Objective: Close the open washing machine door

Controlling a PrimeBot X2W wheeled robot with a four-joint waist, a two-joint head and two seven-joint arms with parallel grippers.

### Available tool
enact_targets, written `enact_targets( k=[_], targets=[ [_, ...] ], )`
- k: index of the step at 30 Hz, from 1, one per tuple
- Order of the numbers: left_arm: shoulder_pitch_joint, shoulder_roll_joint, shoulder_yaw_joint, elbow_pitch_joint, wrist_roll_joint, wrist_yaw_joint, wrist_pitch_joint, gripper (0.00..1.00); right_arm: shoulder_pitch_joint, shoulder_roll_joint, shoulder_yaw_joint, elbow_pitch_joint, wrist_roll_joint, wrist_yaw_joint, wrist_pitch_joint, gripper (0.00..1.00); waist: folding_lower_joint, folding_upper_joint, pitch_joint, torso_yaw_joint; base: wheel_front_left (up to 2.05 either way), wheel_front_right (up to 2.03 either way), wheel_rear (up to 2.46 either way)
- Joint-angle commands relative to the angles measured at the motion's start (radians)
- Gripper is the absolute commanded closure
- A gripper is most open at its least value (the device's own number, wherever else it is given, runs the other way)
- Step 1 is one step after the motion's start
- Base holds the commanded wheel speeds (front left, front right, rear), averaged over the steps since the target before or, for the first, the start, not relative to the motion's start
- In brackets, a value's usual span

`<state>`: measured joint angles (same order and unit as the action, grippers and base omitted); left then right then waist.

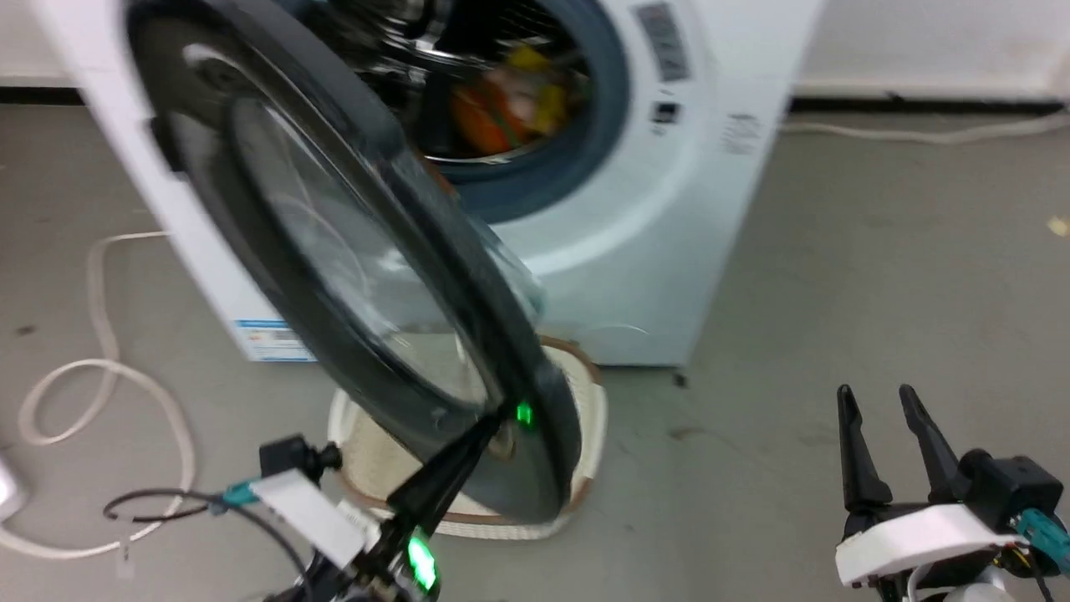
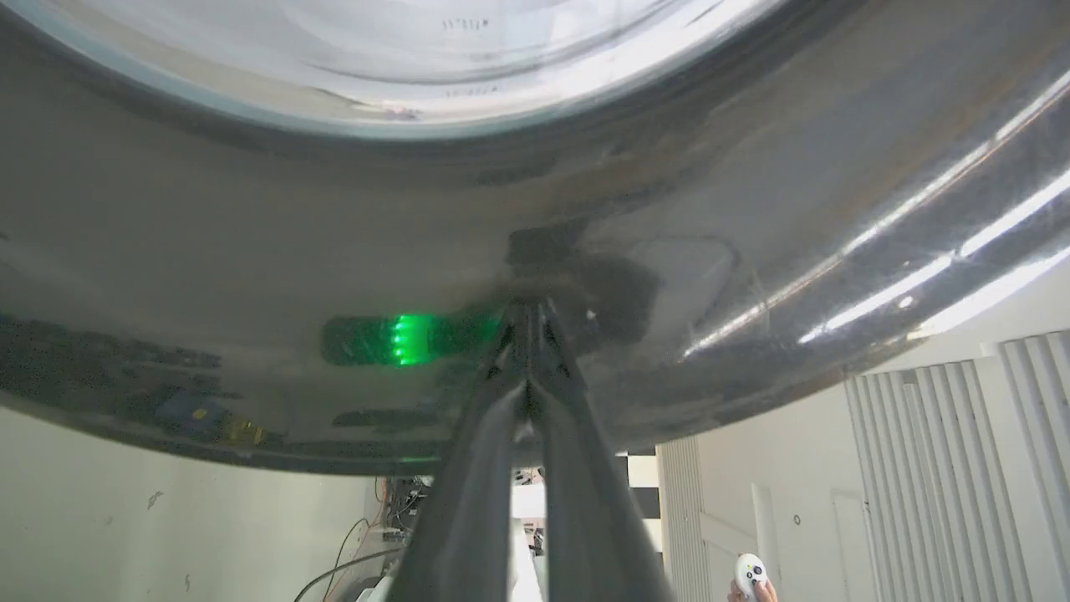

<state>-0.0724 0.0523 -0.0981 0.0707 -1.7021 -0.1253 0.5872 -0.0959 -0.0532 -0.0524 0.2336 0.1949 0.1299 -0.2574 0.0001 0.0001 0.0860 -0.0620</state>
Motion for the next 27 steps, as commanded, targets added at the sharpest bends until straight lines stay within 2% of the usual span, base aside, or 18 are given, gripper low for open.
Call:
enact_targets(
  k=[1, 2, 4, 5, 6, 13, 16, 22, 27],
  targets=[
    [-0.025, -0.002, -0.014, 0.001, -0.004, -0.005, -0.017, 1.00, -0.016, 0.000, -0.002, -0.002, 0.004, 0.001, -0.004, 0.00, -0.0001, -0.0001, 0.064, -0.090, 0.00, 0.00, 0.00],
    [-0.059, -0.002, -0.038, 0.011, -0.010, -0.005, -0.068, 1.00, -0.025, 0.000, -0.002, -0.001, 0.010, 0.001, -0.004, 0.00, -0.0001, -0.0001, 0.089, -0.135, 0.00, 0.00, 0.00],
    [-0.079, -0.002, -0.048, 0.018, -0.013, -0.005, -0.093, 1.00, -0.029, 0.000, -0.002, 0.000, 0.013, 0.001, -0.004, 0.00, -0.0001, -0.0001, 0.100, -0.155, 0.00, 0.00, 0.00],
    [-0.120, -0.002, -0.059, 0.038, -0.008, -0.005, -0.148, 1.00, -0.040, 0.000, 0.003, 0.002, 0.021, 0.001, -0.004, 0.00, -0.0001, -0.0001, 0.123, -0.200, 0.00, 0.00, 0.00],
    [-0.120, -0.002, -0.059, 0.038, -0.008, -0.005, -0.148, 1.00, -0.040, 0.000, 0.003, 0.002, 0.021, 0.001, -0.004, 0.00, -0.0001, -0.0001, 0.123, -0.200, 0.00, 0.00, 0.00],
    [-0.282, -0.002, -0.084, 0.133, -0.008, -0.005, -0.302, 1.00, -0.071, 0.002, 0.026, 0.013, 0.052, 0.001, -0.004, 0.00, -0.0001, -0.0001, 0.182, -0.334, 0.00, 0.00, 0.00],
    [-0.361, -0.002, -0.065, 0.202, 0.039, -0.005, -0.390, 1.00, -0.080, 0.003, 0.044, 0.018, 0.078, 0.001, -0.004, 0.00, -0.0001, -0.0001, 0.201, -0.381, 0.00, 0.00, 0.00],
    [-0.529, 0.005, -0.010, 0.364, 0.123, -0.005, -0.526, 1.00, -0.089, 0.003, 0.077, 0.020, 0.115, 0.001, -0.004, 0.00, -0.0001, -0.0001, 0.221, -0.443, 0.00, 0.00, 0.00],
    [-0.602, 0.010, 0.019, 0.425, 0.141, -0.005, -0.586, 1.00, -0.091, 0.003, 0.082, 0.020, 0.126, 0.001, -0.004, 0.00, -0.0001, -0.0001, 0.218, -0.452, 0.00, 0.00, 0.00]
  ],
)
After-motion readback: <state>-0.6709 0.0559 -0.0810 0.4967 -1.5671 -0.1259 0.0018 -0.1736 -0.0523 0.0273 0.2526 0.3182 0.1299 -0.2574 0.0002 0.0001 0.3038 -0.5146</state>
